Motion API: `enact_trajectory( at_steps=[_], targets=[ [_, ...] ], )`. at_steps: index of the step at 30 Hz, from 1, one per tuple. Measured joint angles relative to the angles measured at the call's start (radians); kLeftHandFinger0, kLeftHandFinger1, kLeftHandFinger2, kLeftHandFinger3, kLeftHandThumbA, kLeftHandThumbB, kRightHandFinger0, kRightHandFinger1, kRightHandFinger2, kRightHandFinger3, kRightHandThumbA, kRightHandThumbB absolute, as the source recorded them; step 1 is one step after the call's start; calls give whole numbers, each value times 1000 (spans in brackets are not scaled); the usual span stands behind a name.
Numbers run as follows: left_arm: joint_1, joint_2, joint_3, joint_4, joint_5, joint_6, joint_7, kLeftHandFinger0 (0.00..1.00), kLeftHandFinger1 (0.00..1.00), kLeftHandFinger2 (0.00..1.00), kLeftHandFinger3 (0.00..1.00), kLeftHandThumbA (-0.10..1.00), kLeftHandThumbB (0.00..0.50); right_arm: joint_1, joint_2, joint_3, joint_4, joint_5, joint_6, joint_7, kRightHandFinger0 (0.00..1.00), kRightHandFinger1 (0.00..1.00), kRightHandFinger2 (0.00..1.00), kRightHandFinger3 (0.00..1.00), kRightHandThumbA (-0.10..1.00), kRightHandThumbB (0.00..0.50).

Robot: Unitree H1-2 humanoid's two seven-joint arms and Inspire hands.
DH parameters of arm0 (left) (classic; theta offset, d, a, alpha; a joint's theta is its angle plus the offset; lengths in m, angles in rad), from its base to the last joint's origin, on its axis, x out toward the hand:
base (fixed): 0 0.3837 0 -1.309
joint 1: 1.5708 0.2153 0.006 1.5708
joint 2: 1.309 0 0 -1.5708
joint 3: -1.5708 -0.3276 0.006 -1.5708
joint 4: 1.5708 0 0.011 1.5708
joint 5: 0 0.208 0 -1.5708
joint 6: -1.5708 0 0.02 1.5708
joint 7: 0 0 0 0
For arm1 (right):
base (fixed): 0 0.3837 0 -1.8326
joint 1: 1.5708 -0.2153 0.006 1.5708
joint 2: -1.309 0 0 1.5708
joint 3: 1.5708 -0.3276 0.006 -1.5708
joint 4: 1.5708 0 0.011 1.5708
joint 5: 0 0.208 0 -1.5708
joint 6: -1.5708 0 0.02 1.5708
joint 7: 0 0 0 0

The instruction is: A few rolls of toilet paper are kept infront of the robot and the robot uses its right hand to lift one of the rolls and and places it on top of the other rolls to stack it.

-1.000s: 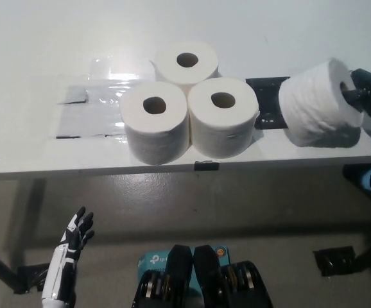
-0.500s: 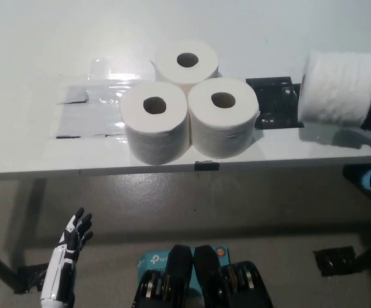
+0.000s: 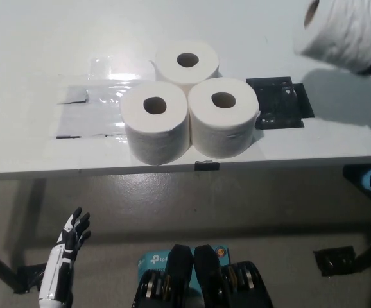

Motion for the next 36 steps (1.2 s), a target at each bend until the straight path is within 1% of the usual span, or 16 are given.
enact_trajectory(
  at_steps=[5, 8, 12, 15, 17, 19, 21, 23, 24, 25, 26, 27, 28, 31, 33, 36],
  targets=[
    [0, 0, 1, 0, -5, -1, -1, 1000, 1000, 1000, 1000, 1000, 218, -40, 4, 91, -30, -6, 5, 8, 0, 0, 0, 0, 841, 31],
    [0, 0, 2, 0, -7, -1, -1, 1000, 1000, 1000, 1000, 1000, 213, -53, 13, 147, -53, -11, 4, 8, 0, 0, 0, 0, 869, 35],
    [0, 0, 1, 0, -8, -1, -2, 1000, 1000, 1000, 1000, 1000, 198, -76, 43, 233, -83, -26, 4, 7, 0, 0, 0, 0, 764, 14],
    [-1, 0, 0, 0, -9, -1, -3, 1000, 1000, 1000, 1000, 1000, 191, -86, 71, 282, -104, -35, 4, 5, 0, 0, 0, 0, 785, 29],
    [-1, 0, 0, 0, -10, -1, -3, 1000, 1000, 1000, 1000, 1000, 180, -93, 90, 325, -110, -50, 5, -1, 0, 0, 0, 44, 668, 46],
    [-1, 0, 0, 0, -13, -1, -3, 1000, 1000, 1000, 1000, 1000, 178, -98, 115, 355, -112, -59, 6, -14, 0, 0, 10, 173, 601, 43],
    [-1, 0, 0, 0, -17, -1, -3, 1000, 1000, 1000, 1000, 1000, 178, -102, 137, 377, -112, -66, 8, -30, 0, 0, 55, 289, 614, 28],
    [-1, 0, 0, 0, -19, -1, -3, 1000, 1000, 1000, 1000, 1000, 181, -108, 151, 399, -112, -74, 8, -39, 0, 0, 154, 518, 587, 33],
    [-2, 0, -1, 0, -20, -1, -3, 1000, 1000, 1000, 1000, 1000, 180, -113, 157, 410, -112, -81, 8, -46, 0, 0, 208, 1000, 556, 25],
    [-3, 0, -1, 0, -21, -1, -3, 1000, 1000, 1000, 1000, 1000, 174, -117, 161, 417, -112, -85, 8, -52, 0, 0, 264, 1000, 532, 23],
    [-4, 0, -1, 0, -21, -1, -3, 1000, 1000, 1000, 1000, 1000, 174, -122, 165, 422, -112, -88, 8, -58, 0, 0, 261, 881, 527, 28],
    [-4, 0, -1, 0, -21, -1, -3, 1000, 1000, 1000, 1000, 1000, 178, -128, 168, 427, -112, -91, 8, -62, 0, 0, 257, 604, 534, 21],
    [-4, 0, -2, 0, -21, -1, -3, 1000, 1000, 1000, 1000, 1000, 180, -135, 172, 433, -111, -93, 8, -67, 0, 0, 249, 493, 573, 18],
    [-5, 0, -4, 0, -22, -1, -3, 1000, 1000, 1000, 1000, 1000, 175, -153, 178, 464, -108, -107, 8, -77, 0, 0, 250, 435, 576, 39],
    [-6, 0, -6, 0, -22, -1, -3, 1000, 1000, 1000, 1000, 1000, 180, -161, 180, 483, -106, -118, 7, -82, 0, 0, 252, 501, 574, 45],
    [-7, 0, -9, -1, -22, -1, -3, 1000, 1000, 1000, 1000, 1000, 182, -169, 183, 514, -103, -134, 4, -92, 0, 0, 217, 523, 578, 38]
  ],
)
